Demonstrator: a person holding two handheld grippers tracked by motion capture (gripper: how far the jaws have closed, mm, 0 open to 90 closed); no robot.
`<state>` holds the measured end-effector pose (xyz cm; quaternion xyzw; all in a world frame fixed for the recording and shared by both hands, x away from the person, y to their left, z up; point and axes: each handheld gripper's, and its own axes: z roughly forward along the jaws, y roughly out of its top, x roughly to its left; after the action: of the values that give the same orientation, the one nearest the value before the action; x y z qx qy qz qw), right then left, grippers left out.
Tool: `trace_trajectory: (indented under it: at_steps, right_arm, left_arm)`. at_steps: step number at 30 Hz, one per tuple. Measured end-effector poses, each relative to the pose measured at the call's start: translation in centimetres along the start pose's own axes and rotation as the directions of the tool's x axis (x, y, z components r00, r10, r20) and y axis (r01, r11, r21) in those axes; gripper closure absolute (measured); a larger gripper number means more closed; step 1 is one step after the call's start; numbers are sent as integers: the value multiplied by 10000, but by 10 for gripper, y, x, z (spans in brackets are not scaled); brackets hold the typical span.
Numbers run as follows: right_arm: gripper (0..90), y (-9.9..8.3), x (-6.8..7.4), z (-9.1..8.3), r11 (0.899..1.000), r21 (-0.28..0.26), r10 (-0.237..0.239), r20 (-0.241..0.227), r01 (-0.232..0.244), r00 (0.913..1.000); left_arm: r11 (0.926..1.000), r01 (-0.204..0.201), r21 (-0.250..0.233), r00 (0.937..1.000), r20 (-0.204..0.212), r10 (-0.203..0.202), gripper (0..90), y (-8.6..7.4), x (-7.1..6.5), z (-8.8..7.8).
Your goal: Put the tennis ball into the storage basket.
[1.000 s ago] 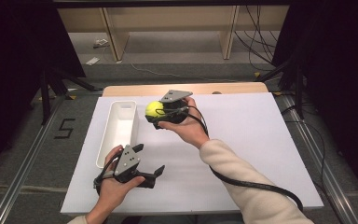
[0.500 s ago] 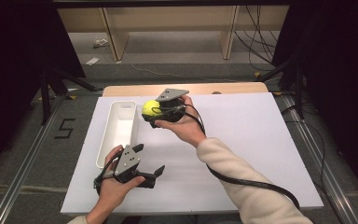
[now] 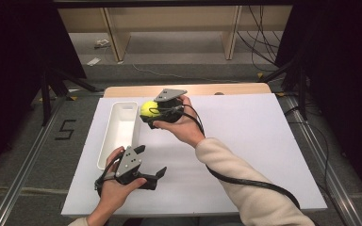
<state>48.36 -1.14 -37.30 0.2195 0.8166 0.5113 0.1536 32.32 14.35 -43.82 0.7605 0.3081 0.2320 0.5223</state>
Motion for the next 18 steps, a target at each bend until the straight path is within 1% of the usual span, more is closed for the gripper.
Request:
trace_trajectory:
  at_steps: [18]
  right_arm:
    - [265, 8, 4, 6, 10000, -75, -30, -158, 29, 9999]
  left_arm:
    - [10000, 5, -1, 10000, -5, -5, 0, 0, -1, 0]
